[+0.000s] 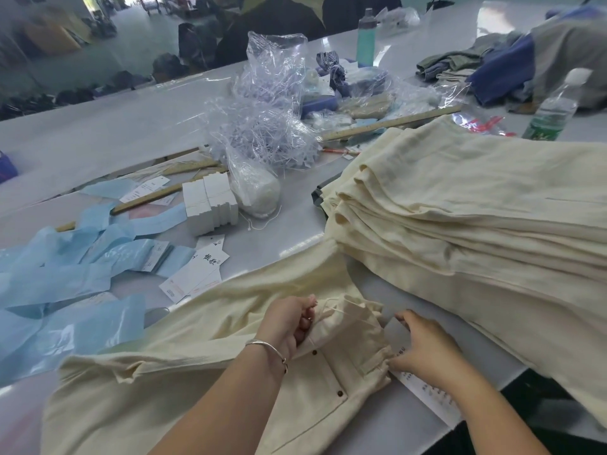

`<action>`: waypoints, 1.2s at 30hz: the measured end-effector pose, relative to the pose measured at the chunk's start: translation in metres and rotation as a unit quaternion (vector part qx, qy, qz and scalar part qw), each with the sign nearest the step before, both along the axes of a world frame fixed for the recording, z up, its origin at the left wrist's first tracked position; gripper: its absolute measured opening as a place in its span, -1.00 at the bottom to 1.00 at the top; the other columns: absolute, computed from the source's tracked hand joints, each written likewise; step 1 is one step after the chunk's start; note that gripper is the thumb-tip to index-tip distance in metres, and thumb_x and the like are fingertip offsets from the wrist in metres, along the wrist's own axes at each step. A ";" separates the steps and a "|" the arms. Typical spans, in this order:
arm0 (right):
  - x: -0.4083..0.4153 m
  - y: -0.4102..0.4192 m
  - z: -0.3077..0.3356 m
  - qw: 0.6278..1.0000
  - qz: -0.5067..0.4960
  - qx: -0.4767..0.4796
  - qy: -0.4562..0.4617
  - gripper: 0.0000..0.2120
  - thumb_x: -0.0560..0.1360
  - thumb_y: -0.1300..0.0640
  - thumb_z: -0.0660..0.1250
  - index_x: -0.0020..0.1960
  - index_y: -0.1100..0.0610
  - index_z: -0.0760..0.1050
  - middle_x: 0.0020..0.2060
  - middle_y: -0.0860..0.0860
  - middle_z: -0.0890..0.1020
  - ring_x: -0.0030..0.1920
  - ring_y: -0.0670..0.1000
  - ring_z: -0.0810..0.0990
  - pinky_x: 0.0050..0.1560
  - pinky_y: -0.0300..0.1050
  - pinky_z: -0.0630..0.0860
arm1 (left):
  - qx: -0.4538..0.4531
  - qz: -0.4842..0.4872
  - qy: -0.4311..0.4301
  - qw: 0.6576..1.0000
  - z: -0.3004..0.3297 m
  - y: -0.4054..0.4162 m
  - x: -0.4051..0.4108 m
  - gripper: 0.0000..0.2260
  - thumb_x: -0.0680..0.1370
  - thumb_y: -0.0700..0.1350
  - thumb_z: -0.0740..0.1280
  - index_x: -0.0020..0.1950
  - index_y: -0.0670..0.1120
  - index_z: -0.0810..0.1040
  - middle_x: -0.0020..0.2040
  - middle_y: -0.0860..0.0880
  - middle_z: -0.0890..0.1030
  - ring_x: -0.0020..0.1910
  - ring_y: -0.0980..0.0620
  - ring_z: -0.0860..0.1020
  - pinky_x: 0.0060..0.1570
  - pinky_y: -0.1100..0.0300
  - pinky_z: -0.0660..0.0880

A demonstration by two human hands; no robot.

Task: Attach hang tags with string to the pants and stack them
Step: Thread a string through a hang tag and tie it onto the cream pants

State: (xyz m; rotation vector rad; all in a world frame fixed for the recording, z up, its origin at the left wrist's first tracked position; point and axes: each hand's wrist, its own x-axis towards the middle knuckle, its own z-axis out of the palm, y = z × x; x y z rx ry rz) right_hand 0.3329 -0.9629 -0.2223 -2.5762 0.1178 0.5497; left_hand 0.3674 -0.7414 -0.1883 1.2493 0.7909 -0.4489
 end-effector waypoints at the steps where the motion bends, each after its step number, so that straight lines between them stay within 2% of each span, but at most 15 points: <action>1: -0.001 0.000 0.001 1.000 -0.014 0.026 -0.004 -0.50 0.30 -0.01 0.49 0.20 -0.04 0.42 0.11 -0.12 0.54 0.09 -0.04 0.53 -0.03 -0.13 0.50 | 0.006 0.004 -0.006 1.000 -0.001 0.000 0.000 -0.77 0.60 -0.20 0.28 -0.27 -0.14 0.47 -0.56 0.06 0.40 -0.71 0.22 0.23 -0.73 0.40 0.10; 4: -0.005 -0.001 0.009 0.996 -0.035 0.057 -0.054 -0.86 0.31 0.17 0.46 -0.23 0.09 0.49 -0.31 0.01 0.59 -0.28 0.01 0.55 -0.34 -0.11 0.39 | 0.071 0.011 -0.064 0.995 -0.004 0.000 0.002 -0.74 0.62 -0.14 0.27 -0.27 -0.13 0.48 -0.47 0.03 0.46 -0.60 0.17 0.30 -0.65 0.37 0.18; 5: -0.006 -0.002 0.012 0.994 -0.034 0.047 -0.088 -0.89 0.34 0.21 0.43 -0.28 0.11 0.50 -0.36 0.04 0.57 -0.31 0.05 0.53 -0.36 -0.10 0.35 | 0.081 0.020 -0.092 0.992 -0.005 0.000 0.002 -0.74 0.63 -0.13 0.25 -0.25 -0.14 0.48 -0.40 0.00 0.51 -0.54 0.15 0.33 -0.62 0.35 0.20; 7: -0.008 -0.003 0.023 0.974 -0.041 0.036 -0.220 -0.85 0.37 0.28 0.44 -0.32 0.08 0.56 -0.37 -0.01 0.56 -0.34 0.05 0.52 -0.36 -0.09 0.38 | 0.024 0.049 -0.159 0.986 -0.001 -0.001 0.004 -0.77 0.66 -0.13 0.20 -0.19 -0.14 0.43 -0.23 -0.06 0.65 -0.52 0.15 0.36 -0.64 0.35 0.18; 10: -0.015 0.006 0.038 0.877 -0.052 0.033 -0.476 -0.84 0.31 0.39 0.44 -0.24 0.16 0.63 -0.32 -0.02 0.57 -0.35 0.04 0.52 -0.38 -0.17 0.41 | -0.062 0.053 -0.238 0.968 0.009 0.000 0.003 -0.81 0.66 -0.13 0.19 -0.15 -0.13 0.37 -0.25 -0.07 0.67 -0.56 0.16 0.37 -0.65 0.37 0.19; 12: -0.020 0.019 0.036 0.834 -0.030 0.019 -0.550 -0.86 0.29 0.36 0.38 -0.22 0.18 0.63 -0.31 0.03 0.57 -0.32 0.07 0.53 -0.36 -0.14 0.44 | -0.056 0.029 -0.260 0.963 0.014 0.001 0.000 -0.82 0.63 -0.14 0.25 -0.17 -0.12 0.43 -0.37 -0.03 0.55 -0.54 0.16 0.35 -0.60 0.38 0.25; 14: -0.023 0.033 0.023 0.836 0.032 0.013 -0.548 -0.89 0.26 0.30 0.48 -0.22 0.18 0.64 -0.28 0.05 0.57 -0.30 0.10 0.55 -0.33 -0.08 0.49 | -0.029 0.000 -0.282 0.959 0.019 0.001 -0.004 -0.83 0.59 -0.16 0.31 -0.20 -0.13 0.47 -0.42 -0.01 0.46 -0.53 0.16 0.33 -0.56 0.38 0.27; 15: -0.025 0.039 0.014 0.852 0.064 0.014 -0.519 -0.87 0.29 0.16 0.52 -0.19 0.17 0.65 -0.25 0.05 0.59 -0.26 0.10 0.56 -0.27 -0.07 0.51 | -0.008 -0.017 -0.295 0.955 0.022 0.002 -0.006 -0.85 0.56 -0.19 0.34 -0.21 -0.14 0.48 -0.43 -0.01 0.47 -0.52 0.15 0.35 -0.54 0.37 0.28; 17: -0.030 0.047 -0.002 0.892 0.100 0.014 -0.441 -0.54 0.38 -0.26 0.35 -0.09 0.14 0.67 -0.17 0.04 0.61 -0.16 0.08 0.58 -0.13 -0.05 0.52 | 0.037 -0.059 -0.321 0.945 0.025 0.003 -0.012 -0.88 0.53 -0.27 0.37 -0.20 -0.17 0.50 -0.40 -0.07 0.58 -0.49 0.10 0.48 -0.49 0.32 0.36; 18: -0.033 0.051 -0.008 0.904 0.099 0.032 -0.415 -0.44 0.40 -0.34 0.25 -0.05 0.15 0.66 -0.15 0.03 0.61 -0.12 0.07 0.58 -0.09 -0.04 0.50 | 0.052 -0.078 -0.330 0.939 0.026 0.004 -0.014 -0.90 0.52 -0.31 0.37 -0.17 -0.18 0.52 -0.34 -0.11 0.64 -0.44 0.05 0.56 -0.46 0.29 0.42; 21: -0.033 0.058 -0.014 0.914 0.060 0.068 -0.397 -0.57 0.50 -0.16 0.22 -0.04 0.17 0.64 -0.15 0.03 0.61 -0.10 0.12 0.62 -0.08 -0.04 0.49 | 0.071 -0.111 -0.340 0.931 0.025 0.004 -0.021 -0.92 0.54 -0.38 0.33 -0.06 -0.23 0.53 -0.17 -0.16 0.71 -0.27 -0.04 0.68 -0.34 0.25 0.54; 24: -0.025 0.067 -0.015 0.906 0.009 0.064 -0.418 -0.80 0.39 0.05 0.48 -0.14 0.19 0.61 -0.21 0.06 0.62 -0.18 0.15 0.62 -0.11 -0.11 0.37 | 0.097 -0.126 -0.340 0.927 0.021 0.000 -0.026 -0.86 0.55 -0.42 0.29 -0.08 -0.20 0.55 -0.17 -0.14 0.72 -0.23 -0.06 0.70 -0.34 0.24 0.54; 27: -0.017 0.075 -0.011 0.906 -0.017 0.051 -0.421 -0.71 0.18 0.19 0.65 -0.23 0.18 0.57 -0.27 0.06 0.61 -0.24 0.14 0.60 -0.17 -0.13 0.35 | 0.151 -0.159 -0.341 0.914 0.016 -0.001 -0.029 -0.76 0.54 -0.43 0.26 -0.14 -0.13 0.59 -0.21 -0.09 0.71 -0.25 -0.04 0.70 -0.33 0.26 0.53; 32: -0.001 0.084 -0.005 0.892 -0.040 0.031 -0.450 -0.74 0.18 0.30 0.61 -0.29 0.17 0.54 -0.35 0.04 0.56 -0.34 0.13 0.55 -0.34 -0.02 0.48 | 0.225 -0.177 -0.379 0.880 0.014 0.001 -0.030 -0.71 0.49 -0.33 0.41 -0.22 0.07 0.67 -0.29 0.05 0.68 -0.37 0.10 0.63 -0.28 0.29 0.52; 36: 0.002 0.084 0.000 0.883 -0.011 0.055 -0.466 -0.87 0.31 0.26 0.49 -0.29 0.16 0.53 -0.36 0.03 0.54 -0.35 0.12 0.53 -0.36 -0.01 0.50 | 0.273 -0.194 -0.396 0.855 0.014 0.001 -0.031 -0.72 0.49 -0.30 0.42 -0.22 0.10 0.64 -0.33 0.15 0.64 -0.40 0.17 0.58 -0.31 0.37 0.46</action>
